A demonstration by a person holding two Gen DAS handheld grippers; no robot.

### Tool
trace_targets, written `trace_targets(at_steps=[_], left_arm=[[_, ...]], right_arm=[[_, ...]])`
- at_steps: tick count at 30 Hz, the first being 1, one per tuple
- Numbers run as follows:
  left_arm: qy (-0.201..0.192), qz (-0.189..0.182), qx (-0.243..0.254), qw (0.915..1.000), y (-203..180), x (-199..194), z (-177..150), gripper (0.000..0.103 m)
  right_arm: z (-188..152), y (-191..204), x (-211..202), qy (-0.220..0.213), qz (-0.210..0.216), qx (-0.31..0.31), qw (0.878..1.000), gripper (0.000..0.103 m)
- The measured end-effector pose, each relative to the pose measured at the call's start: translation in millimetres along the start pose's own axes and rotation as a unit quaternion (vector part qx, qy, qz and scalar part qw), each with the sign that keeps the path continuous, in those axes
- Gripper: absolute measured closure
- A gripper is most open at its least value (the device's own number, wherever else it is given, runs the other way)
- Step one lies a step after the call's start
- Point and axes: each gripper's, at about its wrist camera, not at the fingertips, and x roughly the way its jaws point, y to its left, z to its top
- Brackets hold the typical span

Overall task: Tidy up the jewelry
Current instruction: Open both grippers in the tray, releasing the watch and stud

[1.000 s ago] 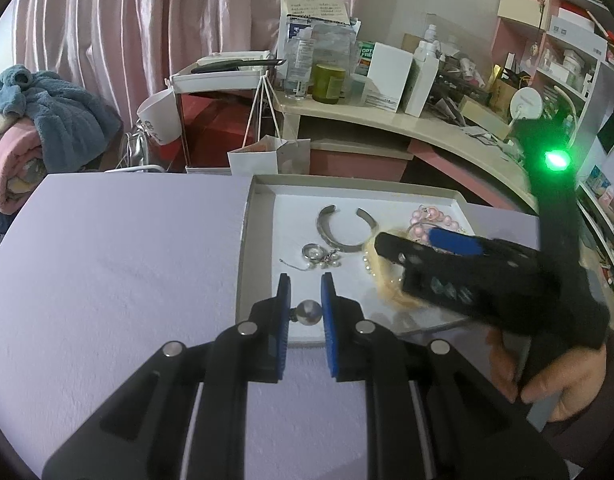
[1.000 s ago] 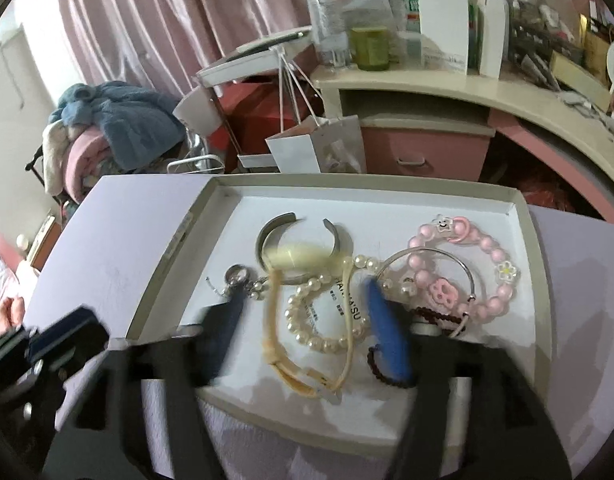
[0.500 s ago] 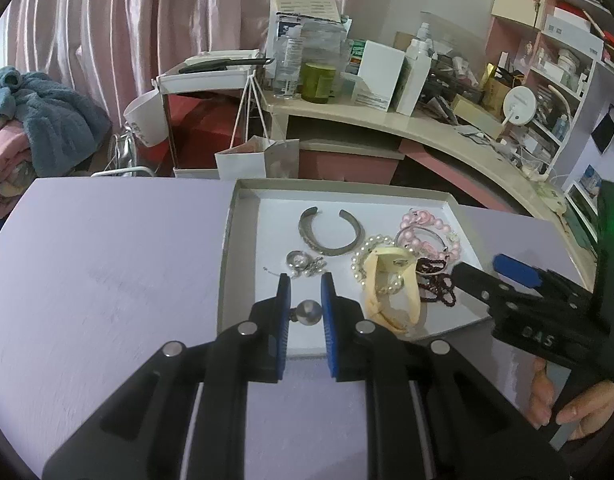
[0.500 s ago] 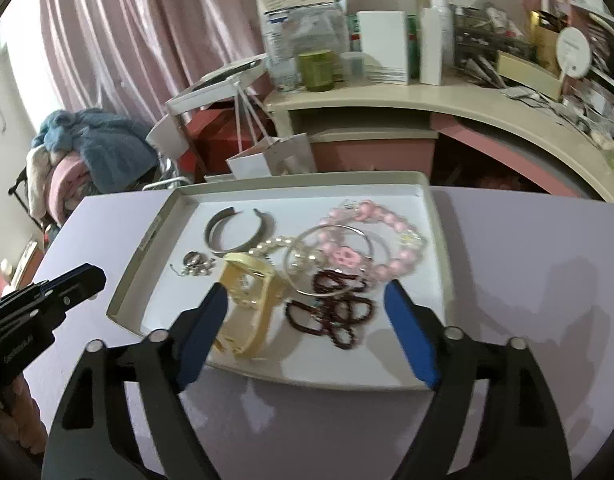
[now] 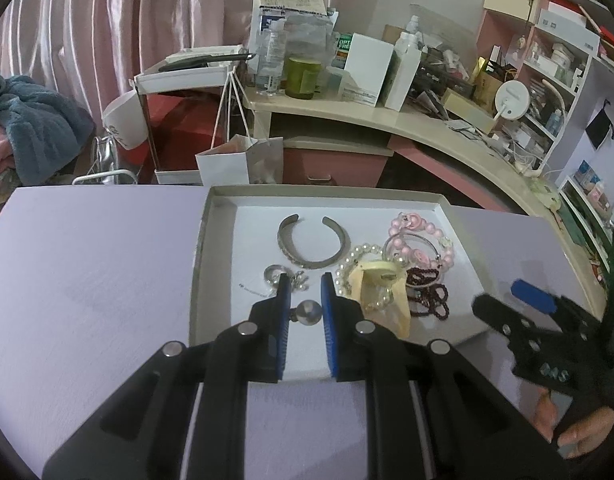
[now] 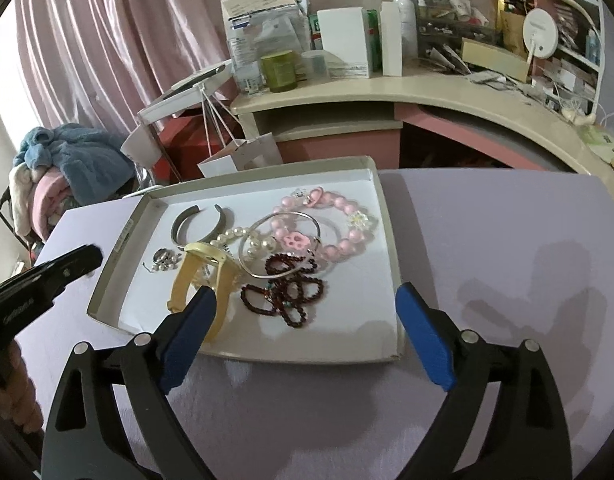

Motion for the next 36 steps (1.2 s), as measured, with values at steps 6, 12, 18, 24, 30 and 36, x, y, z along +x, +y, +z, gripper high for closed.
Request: trace_targets(at_steps=[6,12,18,24,30,36], left_arm=[[0.012,-0.001,0.002,0.9999,1,22,10,0.088],[0.014,-0.006,0.018,0.9997,-9,33,16,0.088],[0.010,-0.011,0.027,0.9995,-17,37,19,0.088],[-0.002,-0.013,0.035,0.9993,-23,35,24,0.087],[-0.002,-0.016,0.033,0.9993,-23,37,25,0.087],[-0.001,-0.018,0.028,0.9994,-23,39,22,0.087]], right_arm=[[-3,-11,-1,0.004,0.000,0.015,1.000,0.010],[-4,-16,2,0.009,0.000,0.025,1.000,0.010],[-6,-14,3,0.009,-0.001,0.021,1.000,0.010],[-8,-13,2,0.006,-0.005,0.017,1.000,0.010],[-9,-16,2,0.008,-0.008,0.022,1.000,0.010],[-10,-17,2,0.008,-0.010,0.024,1.000,0.010]])
